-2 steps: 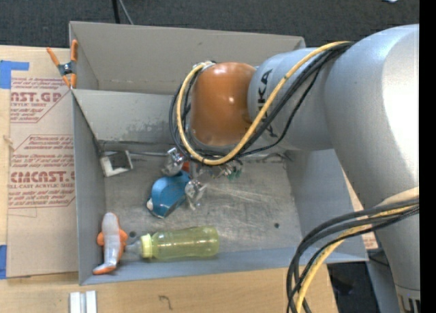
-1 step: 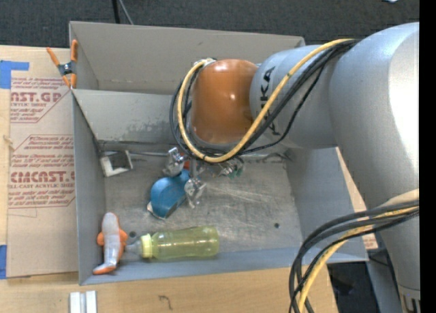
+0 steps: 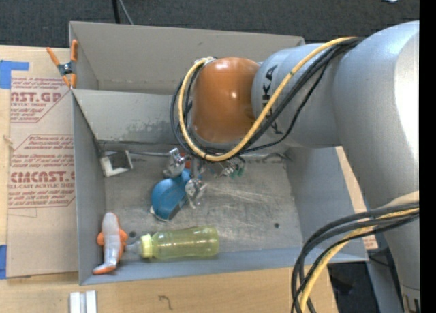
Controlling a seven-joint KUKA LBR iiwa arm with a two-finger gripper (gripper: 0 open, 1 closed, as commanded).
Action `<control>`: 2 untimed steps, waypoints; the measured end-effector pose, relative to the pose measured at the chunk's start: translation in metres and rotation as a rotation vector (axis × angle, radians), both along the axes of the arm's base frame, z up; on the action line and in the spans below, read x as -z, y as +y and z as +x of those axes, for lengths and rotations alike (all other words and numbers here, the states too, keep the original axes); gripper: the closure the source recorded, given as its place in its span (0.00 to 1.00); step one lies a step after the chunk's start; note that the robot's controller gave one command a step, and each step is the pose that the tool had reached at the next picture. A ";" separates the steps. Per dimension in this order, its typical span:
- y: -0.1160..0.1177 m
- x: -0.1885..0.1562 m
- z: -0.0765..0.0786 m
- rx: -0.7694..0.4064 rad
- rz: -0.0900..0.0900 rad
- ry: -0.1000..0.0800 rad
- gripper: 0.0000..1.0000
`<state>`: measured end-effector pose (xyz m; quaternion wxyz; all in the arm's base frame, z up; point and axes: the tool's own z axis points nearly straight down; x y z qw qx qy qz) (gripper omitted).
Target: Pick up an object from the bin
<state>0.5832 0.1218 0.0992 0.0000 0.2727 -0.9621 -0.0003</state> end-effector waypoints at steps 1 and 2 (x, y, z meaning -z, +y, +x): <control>0.000 -0.016 -0.002 -0.001 -0.001 0.007 1.00; 0.000 -0.032 -0.001 -0.001 0.000 0.001 1.00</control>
Offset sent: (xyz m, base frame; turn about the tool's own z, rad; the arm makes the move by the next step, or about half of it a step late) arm 0.0001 0.0001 0.0455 0.0000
